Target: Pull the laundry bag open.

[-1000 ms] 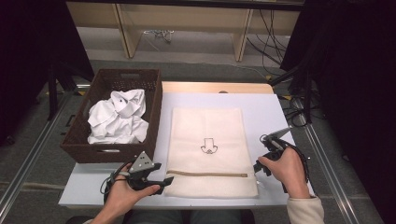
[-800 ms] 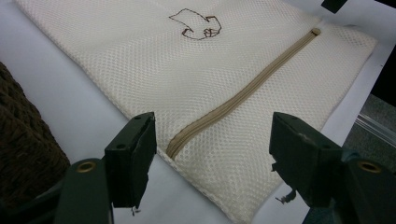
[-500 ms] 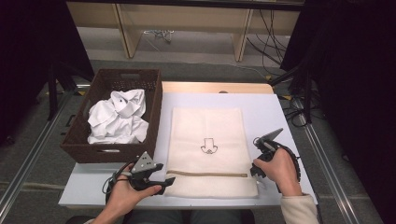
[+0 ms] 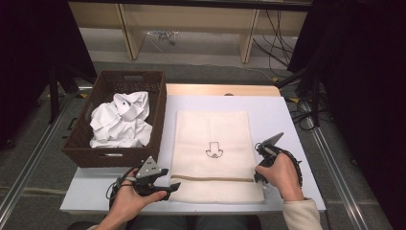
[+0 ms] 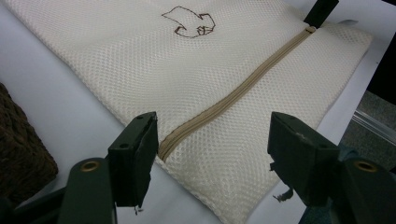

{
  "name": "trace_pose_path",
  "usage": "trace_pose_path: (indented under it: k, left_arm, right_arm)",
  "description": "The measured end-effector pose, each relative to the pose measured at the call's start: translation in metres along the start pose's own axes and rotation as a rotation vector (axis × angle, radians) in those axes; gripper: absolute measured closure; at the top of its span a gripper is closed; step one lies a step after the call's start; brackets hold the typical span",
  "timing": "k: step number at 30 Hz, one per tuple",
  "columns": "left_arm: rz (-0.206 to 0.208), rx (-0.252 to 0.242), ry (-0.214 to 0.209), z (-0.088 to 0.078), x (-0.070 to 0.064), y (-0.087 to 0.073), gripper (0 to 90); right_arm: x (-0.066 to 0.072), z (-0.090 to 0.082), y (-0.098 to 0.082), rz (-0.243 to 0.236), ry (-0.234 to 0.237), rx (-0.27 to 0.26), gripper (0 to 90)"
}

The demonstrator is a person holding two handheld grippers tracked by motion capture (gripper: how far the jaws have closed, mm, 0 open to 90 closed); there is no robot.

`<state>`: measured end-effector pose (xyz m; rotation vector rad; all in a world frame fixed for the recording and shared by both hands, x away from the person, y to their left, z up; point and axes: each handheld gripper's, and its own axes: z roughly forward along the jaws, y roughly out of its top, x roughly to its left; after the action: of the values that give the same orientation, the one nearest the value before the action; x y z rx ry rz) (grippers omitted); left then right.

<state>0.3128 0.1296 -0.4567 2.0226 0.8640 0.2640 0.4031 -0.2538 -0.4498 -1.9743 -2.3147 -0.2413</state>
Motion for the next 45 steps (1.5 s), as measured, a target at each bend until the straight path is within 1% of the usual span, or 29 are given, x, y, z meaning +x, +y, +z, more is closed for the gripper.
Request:
trace_pose_path:
  k: [2, 4, 5, 6, 7, 9, 11, 12, 15, 17, 18, 19, 20, 21, 22, 23, 24, 25, 26, 27, 28, 32, 34, 39, 40, 41, 43, 44, 45]
  left_arm:
    - [-0.012, 0.004, -0.015, 0.001, 0.000, 0.000, 33.6]
    - [-0.019, -0.001, 0.000, 0.002, -0.002, -0.001, 33.8]
    - [0.009, 0.016, 0.002, 0.001, 0.000, 0.000, 34.0]
    - [0.012, 0.011, -0.014, 0.002, 0.000, 0.000, 34.2]
    - [0.002, 0.020, -0.014, 0.003, -0.001, 0.000, 34.4]
    - [0.024, 0.008, -0.014, 0.004, -0.002, 0.000, 34.8]
    - [0.017, 0.008, -0.017, 0.005, -0.003, 0.001, 35.5]
    - [0.032, 0.006, -0.021, 0.005, -0.003, 0.002, 35.8]
    - [0.035, 0.014, -0.041, 0.007, -0.005, 0.005, 37.4]
    - [0.052, 0.004, -0.041, 0.009, -0.007, 0.007, 38.2]
    - [0.067, 0.014, -0.045, 0.009, -0.006, 0.008, 38.6]
    - [0.084, 0.019, -0.057, 0.011, -0.006, 0.011, 39.0]
    - [0.060, -0.002, -0.047, 0.013, -0.009, 0.011, 39.4]
    - [0.078, 0.002, -0.055, 0.015, -0.010, 0.012, 40.0]
    - [0.072, -0.003, -0.074, 0.017, -0.011, 0.014, 40.9]
    - [0.082, 0.000, -0.075, 0.018, -0.012, 0.015, 41.5]
    - [0.091, 0.001, -0.093, 0.019, -0.012, 0.017, 42.2]
    - [0.090, -0.007, -0.088, 0.021, -0.014, 0.018, 42.6]
    - [0.112, -0.005, -0.091, 0.023, -0.013, 0.020, 43.1]
    - [0.102, -0.007, -0.094, 0.026, -0.015, 0.021, 43.7]
    - [0.102, -0.008, -0.093, 0.027, -0.016, 0.023, 44.2]
    - [0.113, -0.012, -0.130, 0.034, -0.020, 0.029, 45.0]
    - [0.123, -0.011, -0.136, 0.037, -0.022, 0.033, 46.1]
    - [0.155, -0.012, -0.164, 0.046, -0.027, 0.042, 48.0]
    - [0.158, -0.015, -0.167, 0.047, -0.027, 0.043, 48.6]
    - [0.163, -0.017, -0.167, 0.049, -0.027, 0.045, 49.0]
    - [0.168, -0.010, -0.178, 0.052, -0.027, 0.048, 50.0]
    - [0.168, -0.021, -0.181, 0.054, -0.028, 0.049, 50.2]
    - [0.169, -0.023, -0.191, 0.056, -0.029, 0.051, 50.5]
  right_arm:
    - [-0.003, -0.001, 0.002, -0.044, 0.002, 0.022, 75.4]
    - [-0.001, 0.001, 0.002, -0.005, 0.013, 0.012, 78.4]
    - [0.001, 0.001, 0.002, 0.006, 0.013, 0.018, 79.3]
    - [-0.002, 0.001, 0.003, -0.026, 0.016, 0.034, 80.0]
    - [0.001, -0.001, 0.003, 0.021, 0.020, 0.061, 80.5]
    - [0.001, -0.002, 0.004, 0.041, 0.030, 0.068, 81.5]
    - [-0.003, 0.000, 0.003, -0.001, 0.026, 0.028, 82.6]
    - [-0.007, 0.000, 0.003, -0.078, 0.031, 0.009, 83.1]
    - [-0.002, -0.004, 0.001, -0.020, 0.036, 0.008, 84.2]
    - [-0.003, -0.007, 0.001, -0.026, 0.037, 0.013, 84.5]
    - [0.000, -0.010, 0.000, 0.000, 0.030, 0.018, 84.6]
    - [-0.002, -0.010, 0.000, -0.028, 0.035, -0.004, 84.7]
    - [0.001, -0.013, -0.001, -0.004, 0.030, 0.005, 84.8]
    - [0.003, -0.016, -0.001, 0.016, 0.025, 0.022, 84.8]
    - [0.000, -0.016, -0.002, -0.036, 0.029, -0.018, 84.8]
    - [0.002, -0.017, -0.002, -0.022, 0.026, -0.023, 84.8]
    - [0.007, -0.020, -0.003, 0.040, 0.033, 0.004, 84.8]
    - [0.003, -0.022, -0.002, -0.031, 0.030, -0.012, 84.8]
    - [0.007, -0.023, -0.003, 0.015, 0.029, -0.020, 84.9]
    - [0.004, -0.024, -0.002, -0.044, 0.027, -0.034, 84.9]
    - [0.004, -0.024, -0.003, -0.042, 0.028, -0.078, 84.9]
    - [0.008, -0.032, -0.004, 0.002, 0.030, -0.038, 84.9]
    - [0.006, -0.032, -0.003, -0.038, 0.021, -0.086, 84.9]
    - [0.005, -0.035, -0.004, -0.085, 0.034, -0.112, 84.9]
    - [0.009, -0.038, -0.004, -0.044, 0.028, -0.110, 84.9]
    - [0.006, -0.039, -0.004, -0.088, 0.025, -0.119, 84.9]
    - [0.012, -0.042, -0.005, -0.014, 0.017, -0.098, 84.9]
    - [0.012, -0.044, -0.005, -0.022, 0.026, -0.107, 84.9]
    - [0.009, -0.044, -0.004, -0.080, 0.030, -0.124, 84.9]
